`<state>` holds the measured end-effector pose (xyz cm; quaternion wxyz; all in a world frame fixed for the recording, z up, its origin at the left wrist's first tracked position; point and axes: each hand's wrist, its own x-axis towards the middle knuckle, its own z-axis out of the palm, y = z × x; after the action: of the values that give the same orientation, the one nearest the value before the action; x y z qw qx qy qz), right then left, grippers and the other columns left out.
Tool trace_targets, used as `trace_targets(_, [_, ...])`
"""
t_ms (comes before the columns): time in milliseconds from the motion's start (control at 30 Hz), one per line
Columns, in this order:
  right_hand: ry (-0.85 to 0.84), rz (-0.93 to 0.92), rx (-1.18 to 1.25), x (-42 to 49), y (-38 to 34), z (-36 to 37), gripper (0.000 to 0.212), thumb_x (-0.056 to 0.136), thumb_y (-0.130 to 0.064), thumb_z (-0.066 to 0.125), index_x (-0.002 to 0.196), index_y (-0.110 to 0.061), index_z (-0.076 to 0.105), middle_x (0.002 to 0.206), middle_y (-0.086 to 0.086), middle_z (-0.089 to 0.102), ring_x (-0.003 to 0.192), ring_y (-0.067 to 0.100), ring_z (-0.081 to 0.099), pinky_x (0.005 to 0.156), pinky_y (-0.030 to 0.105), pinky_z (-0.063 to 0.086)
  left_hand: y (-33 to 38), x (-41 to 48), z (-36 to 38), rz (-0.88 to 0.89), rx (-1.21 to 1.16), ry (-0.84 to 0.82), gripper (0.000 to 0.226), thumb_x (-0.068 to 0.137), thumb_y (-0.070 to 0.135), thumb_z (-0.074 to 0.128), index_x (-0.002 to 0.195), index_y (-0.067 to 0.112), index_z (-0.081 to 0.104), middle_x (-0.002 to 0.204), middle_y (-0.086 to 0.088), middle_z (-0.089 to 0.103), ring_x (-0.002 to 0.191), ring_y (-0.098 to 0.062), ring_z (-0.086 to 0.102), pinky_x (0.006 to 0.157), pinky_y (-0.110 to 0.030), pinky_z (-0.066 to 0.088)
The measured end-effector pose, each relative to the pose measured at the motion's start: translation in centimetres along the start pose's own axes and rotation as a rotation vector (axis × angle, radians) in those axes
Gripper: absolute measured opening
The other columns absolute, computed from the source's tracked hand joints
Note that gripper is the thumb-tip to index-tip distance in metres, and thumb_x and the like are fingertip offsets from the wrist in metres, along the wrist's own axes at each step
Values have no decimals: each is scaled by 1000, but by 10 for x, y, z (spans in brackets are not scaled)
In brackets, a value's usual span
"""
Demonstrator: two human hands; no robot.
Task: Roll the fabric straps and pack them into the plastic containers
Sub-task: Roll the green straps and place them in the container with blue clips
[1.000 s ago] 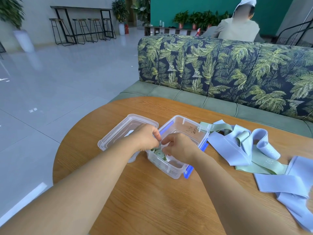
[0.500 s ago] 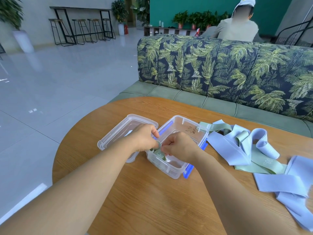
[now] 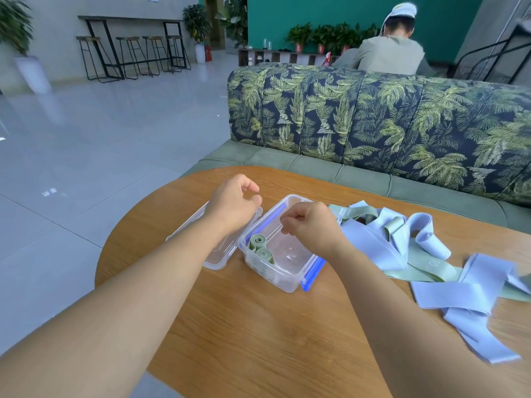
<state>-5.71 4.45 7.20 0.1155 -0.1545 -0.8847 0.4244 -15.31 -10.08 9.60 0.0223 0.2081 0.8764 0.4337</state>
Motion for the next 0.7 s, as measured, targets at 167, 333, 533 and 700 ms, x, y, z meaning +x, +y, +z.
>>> trace_targets(167, [101, 0, 24, -24, 5, -25, 19, 83, -14, 58, 68, -17, 68, 71, 4, 72, 75, 29, 66, 72, 44, 56, 29, -24, 17, 82, 9, -40, 8, 87, 22, 65, 89, 28, 60, 112, -2, 63, 107, -18, 57, 92, -38, 48])
trace_targets(333, [180, 55, 31, -63, 26, -56, 28, 84, -12, 59, 60, -25, 62, 65, -4, 69, 66, 26, 64, 65, 40, 53, 57, -65, 59, 202, -34, -190, 11, 89, 15, 64, 99, 19, 64, 110, 0, 65, 107, -17, 58, 90, -28, 45])
trace_targets(533, [224, 189, -13, -115, 75, -94, 29, 82, -15, 59, 55, -22, 63, 63, -2, 67, 55, 14, 50, 57, 31, 42, 68, -106, 123, 174, 41, -493, 45, 89, 17, 65, 132, 15, 53, 135, 0, 56, 124, -11, 51, 105, -27, 39])
trace_targets(700, [257, 333, -27, -138, 118, -119, 22, 82, -15, 57, 62, -16, 68, 65, -3, 69, 62, 19, 57, 61, 29, 44, 61, -116, 157, 98, 270, -685, 84, 83, 34, 73, 151, 25, 25, 155, 0, 28, 135, -19, 40, 107, -34, 38])
